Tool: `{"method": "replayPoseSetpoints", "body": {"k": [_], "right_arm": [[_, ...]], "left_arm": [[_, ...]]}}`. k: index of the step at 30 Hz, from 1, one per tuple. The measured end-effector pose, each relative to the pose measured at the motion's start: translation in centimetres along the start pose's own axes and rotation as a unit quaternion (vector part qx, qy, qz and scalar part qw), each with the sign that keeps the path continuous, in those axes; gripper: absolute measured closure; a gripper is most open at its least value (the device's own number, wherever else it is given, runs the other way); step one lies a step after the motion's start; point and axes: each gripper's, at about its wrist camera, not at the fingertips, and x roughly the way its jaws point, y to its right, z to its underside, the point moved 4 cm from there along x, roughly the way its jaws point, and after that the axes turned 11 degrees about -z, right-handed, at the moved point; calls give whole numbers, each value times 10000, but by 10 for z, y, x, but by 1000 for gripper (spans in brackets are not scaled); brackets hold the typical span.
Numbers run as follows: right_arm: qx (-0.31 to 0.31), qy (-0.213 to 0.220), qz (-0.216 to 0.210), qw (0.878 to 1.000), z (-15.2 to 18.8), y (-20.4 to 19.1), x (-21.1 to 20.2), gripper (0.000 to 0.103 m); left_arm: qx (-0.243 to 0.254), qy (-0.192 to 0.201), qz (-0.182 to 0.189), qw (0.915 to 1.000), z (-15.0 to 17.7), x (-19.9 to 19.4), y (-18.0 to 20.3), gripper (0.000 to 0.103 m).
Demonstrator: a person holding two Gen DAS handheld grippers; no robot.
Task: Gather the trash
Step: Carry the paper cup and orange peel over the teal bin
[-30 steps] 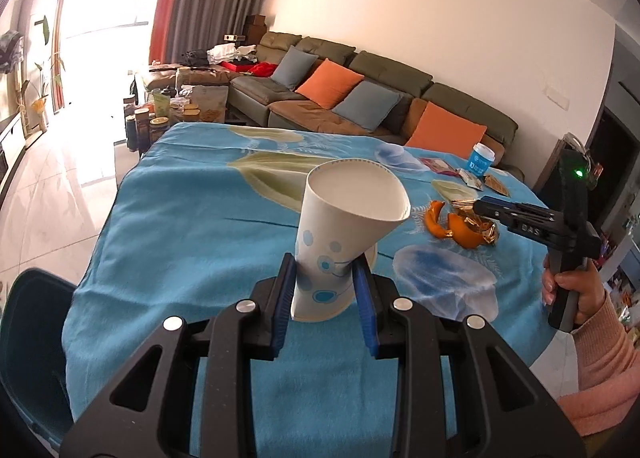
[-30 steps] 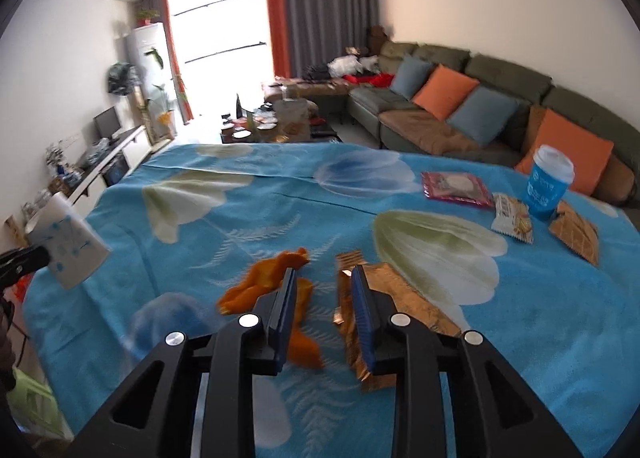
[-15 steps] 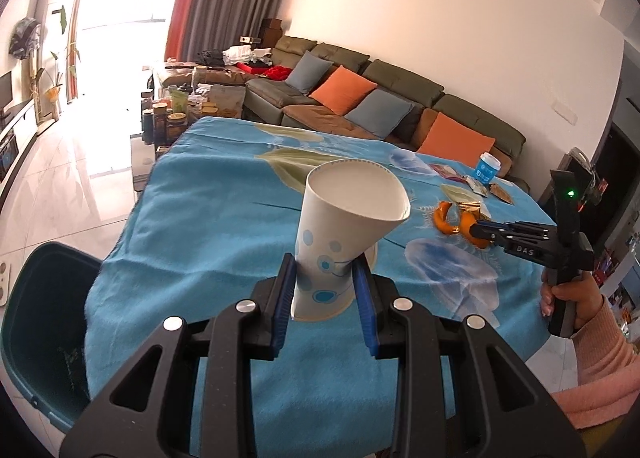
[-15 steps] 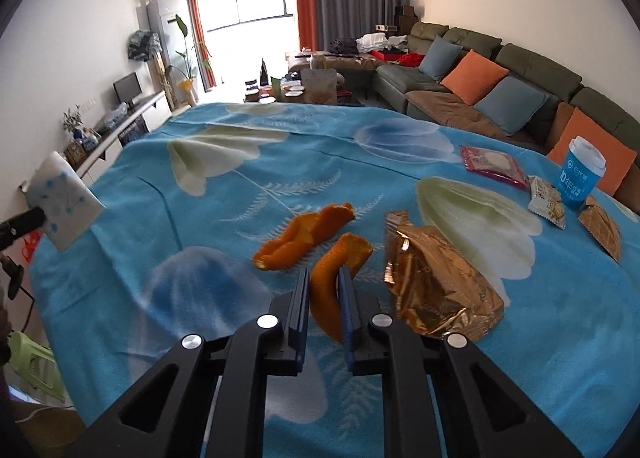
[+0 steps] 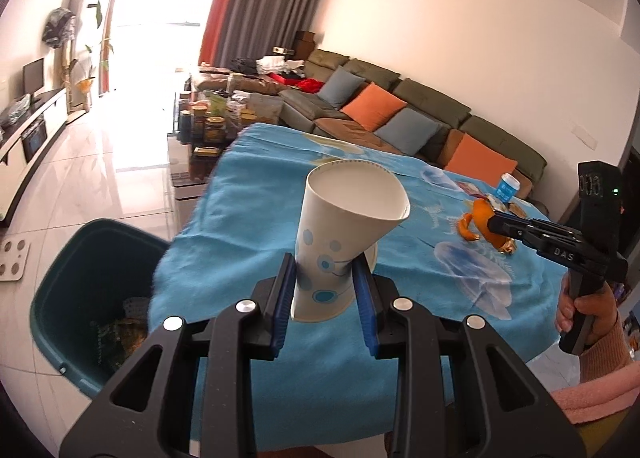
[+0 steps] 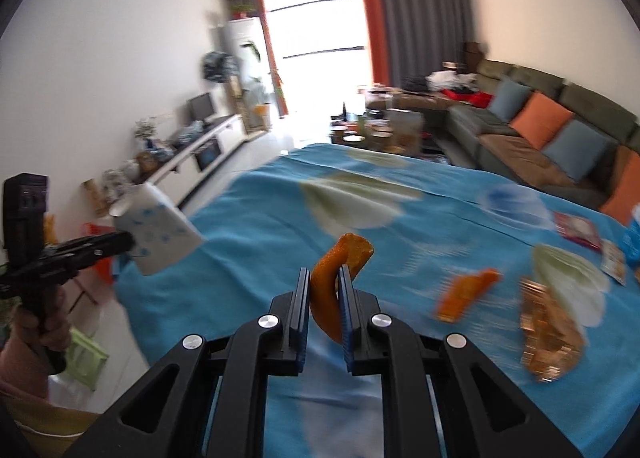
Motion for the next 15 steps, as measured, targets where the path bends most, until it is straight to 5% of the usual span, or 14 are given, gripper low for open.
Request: {"method": "replayPoseSetpoints", "body": {"k": [15], "right_arm": [[-479, -255, -1184, 9915, -15, -83, 61, 91]], "left_arm": [[-456, 102, -603, 9971, 10, -32, -51, 74]]}}
